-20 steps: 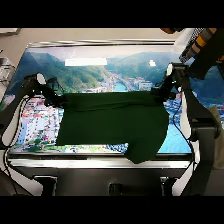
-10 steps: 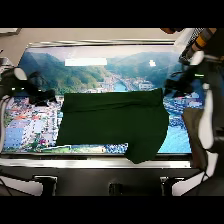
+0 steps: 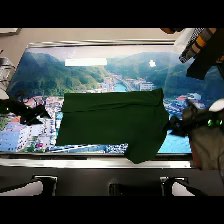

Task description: Fold the clothes and pants, and hang the long-sleeved shirts on hangers.

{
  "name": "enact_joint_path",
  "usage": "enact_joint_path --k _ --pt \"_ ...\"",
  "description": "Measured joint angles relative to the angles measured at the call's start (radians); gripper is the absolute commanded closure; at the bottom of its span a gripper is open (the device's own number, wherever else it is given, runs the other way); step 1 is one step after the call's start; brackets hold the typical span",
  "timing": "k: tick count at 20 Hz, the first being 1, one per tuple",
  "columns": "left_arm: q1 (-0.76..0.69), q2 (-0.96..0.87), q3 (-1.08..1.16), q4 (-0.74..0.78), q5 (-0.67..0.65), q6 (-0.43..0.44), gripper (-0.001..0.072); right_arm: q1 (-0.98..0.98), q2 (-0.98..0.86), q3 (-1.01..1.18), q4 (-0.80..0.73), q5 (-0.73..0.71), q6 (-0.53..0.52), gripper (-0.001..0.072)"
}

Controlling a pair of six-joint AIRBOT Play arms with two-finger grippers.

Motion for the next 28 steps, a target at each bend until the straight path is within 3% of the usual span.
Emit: enact_joint_path --k 5,14,15,16,19,24,28 --pt "0.012 0.039 -0.097 -0.014 0.003 0.002 0.0175 -0.009 0.078 -0.283 0.038 -0.093 -0.059 0.0289" --pt "0.0 0.047 -0.12 -0.017 0.001 0.002 0.0175 -0.011 0.096 -0.413 0.07 -0.198 -0.08 0.0295" --pt "-0.002 0.047 -0.12 -0.017 0.001 -0.001 0.0175 -0.011 0.096 -0.429 0.092 -0.205 -0.08 0.0315" --pt "-0.003 0.048 -0.12 -0.018 0.001 -0.008 0.0175 -0.011 0.097 -0.445 0.115 -0.218 -0.081 0.0386" --pt "-0.003 0.054 -0.124 -0.018 0.002 -0.017 0.0175 -0.011 0.096 -0.473 0.161 -0.266 -0.101 0.0683" --pt "0.087 0.164 -0.248 -0.019 0.062 -0.022 0.0176 -0.011 0.104 -0.483 0.236 -0.272 -0.13 0.0679" --pt "0.208 0.252 -0.432 -0.105 0.109 0.061 0.0176 -0.011 0.153 -0.485 0.259 -0.267 -0.137 0.0679"
